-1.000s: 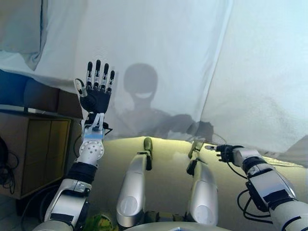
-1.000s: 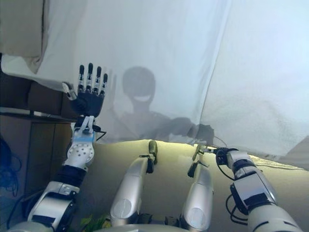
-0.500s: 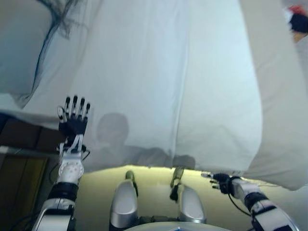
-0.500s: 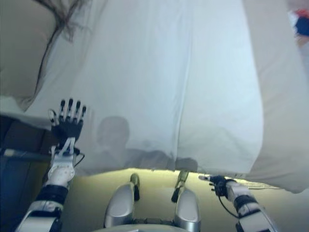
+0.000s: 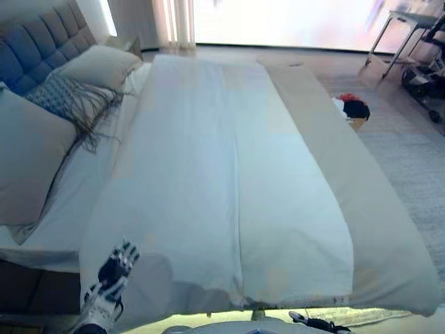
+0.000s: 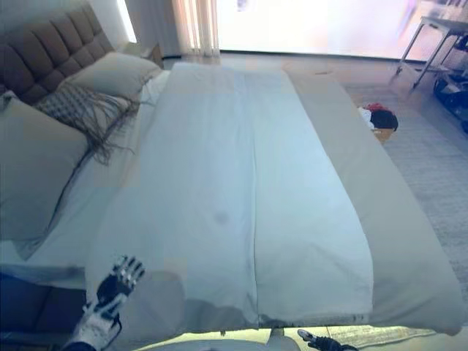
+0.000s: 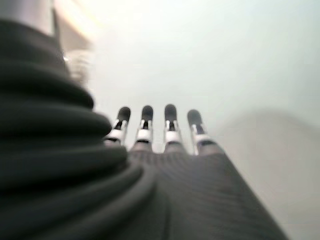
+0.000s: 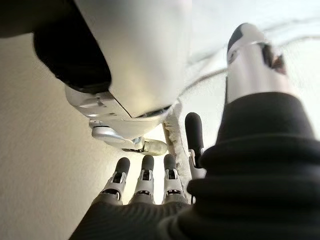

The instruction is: Make the bed neatly

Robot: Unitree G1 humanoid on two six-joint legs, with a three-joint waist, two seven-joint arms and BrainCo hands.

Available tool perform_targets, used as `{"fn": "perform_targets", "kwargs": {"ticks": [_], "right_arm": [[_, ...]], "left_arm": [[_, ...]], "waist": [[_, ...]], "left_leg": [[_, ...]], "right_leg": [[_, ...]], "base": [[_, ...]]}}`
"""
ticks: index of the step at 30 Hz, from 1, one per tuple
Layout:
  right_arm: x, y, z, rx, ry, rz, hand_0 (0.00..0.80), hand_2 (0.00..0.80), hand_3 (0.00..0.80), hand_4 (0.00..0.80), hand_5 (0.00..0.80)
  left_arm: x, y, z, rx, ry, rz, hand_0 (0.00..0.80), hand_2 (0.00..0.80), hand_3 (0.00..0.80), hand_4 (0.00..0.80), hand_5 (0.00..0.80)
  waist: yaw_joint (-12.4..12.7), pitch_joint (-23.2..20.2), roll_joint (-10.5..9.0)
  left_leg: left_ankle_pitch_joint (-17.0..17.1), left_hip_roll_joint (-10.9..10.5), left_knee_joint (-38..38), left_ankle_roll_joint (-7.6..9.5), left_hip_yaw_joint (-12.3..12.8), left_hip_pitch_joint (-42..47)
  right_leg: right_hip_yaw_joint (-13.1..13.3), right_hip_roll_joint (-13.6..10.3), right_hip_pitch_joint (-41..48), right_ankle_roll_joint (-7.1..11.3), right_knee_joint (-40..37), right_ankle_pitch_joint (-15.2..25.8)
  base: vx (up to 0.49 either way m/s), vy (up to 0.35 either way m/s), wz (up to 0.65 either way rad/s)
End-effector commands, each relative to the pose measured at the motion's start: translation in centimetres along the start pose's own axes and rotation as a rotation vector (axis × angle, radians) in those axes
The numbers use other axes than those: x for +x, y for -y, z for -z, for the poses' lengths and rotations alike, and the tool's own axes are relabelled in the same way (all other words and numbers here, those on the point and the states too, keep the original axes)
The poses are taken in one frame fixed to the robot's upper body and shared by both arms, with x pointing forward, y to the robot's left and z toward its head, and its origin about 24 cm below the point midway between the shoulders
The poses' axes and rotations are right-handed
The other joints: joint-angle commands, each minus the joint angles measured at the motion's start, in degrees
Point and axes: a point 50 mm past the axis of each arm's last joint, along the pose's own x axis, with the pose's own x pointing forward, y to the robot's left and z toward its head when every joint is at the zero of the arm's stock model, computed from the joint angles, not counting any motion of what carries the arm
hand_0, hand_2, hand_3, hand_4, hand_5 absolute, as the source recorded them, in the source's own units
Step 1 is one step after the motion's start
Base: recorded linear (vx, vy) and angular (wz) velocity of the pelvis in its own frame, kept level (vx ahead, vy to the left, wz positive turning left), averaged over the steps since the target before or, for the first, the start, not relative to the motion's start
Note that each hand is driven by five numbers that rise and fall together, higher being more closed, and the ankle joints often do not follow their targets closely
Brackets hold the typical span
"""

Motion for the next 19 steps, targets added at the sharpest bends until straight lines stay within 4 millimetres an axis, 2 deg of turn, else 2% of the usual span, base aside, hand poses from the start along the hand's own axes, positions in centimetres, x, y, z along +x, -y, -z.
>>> {"fn": "perform_targets", "kwargs": {"ticks": [1,6,10,19], "right_arm": [[0.5,-1.2,-2.3,0.056,0.091,-0.006,0.000,0.000,0.000,0.000,0.000],[0.8,-1.7,-1.9,0.055,0.072,0.012,0.000,0.000,0.000,0.000,0.000],[0.9,-1.9,-1.3,0.045,0.050,0.018,0.000,0.000,0.000,0.000,0.000],[0.7,-1.0,-0.9,0.065,0.023,0.055,0.000,0.000,0.000,0.000,0.000]], "left_arm": [[0.1,-0.1,1.6,0.179,-0.118,-0.073,0.000,0.000,0.000,0.000,0.000],[-0.5,-0.6,4.6,0.290,-0.311,-0.160,0.000,0.000,0.000,0.000,0.000],[-1.0,-0.6,6.1,0.335,-0.394,-0.183,0.000,0.000,0.000,0.000,0.000],[-0.7,-0.1,5.9,0.303,-0.383,-0.156,0.000,0.000,0.000,0.000,0.000]], "waist": [[-0.72,0.64,0.92],[-0.25,-0.06,0.91],[0.09,-0.50,0.91],[0.53,-0.45,1.23]], "left_leg": [[1.94,-1.30,-0.76,1.06,-2.58,-4.38],[1.57,-1.38,-0.75,1.22,-3.02,-3.88],[1.40,-1.29,-0.76,1.23,-3.18,-3.67],[1.25,-1.09,-0.76,1.31,-3.77,-3.38]], "right_leg": [[-1.67,-0.54,4.19,3.43,0.81,-4.90],[-2.62,-0.43,5.12,2.99,0.77,-5.66],[-3.22,-0.41,5.63,2.93,0.56,-5.81],[-3.36,-0.30,5.93,2.84,0.85,-6.22]], "base": [[0.050,-0.001,0.02],[0.050,-0.016,0.04],[0.040,-0.010,0.09],[0.007,0.001,0.02]]}}
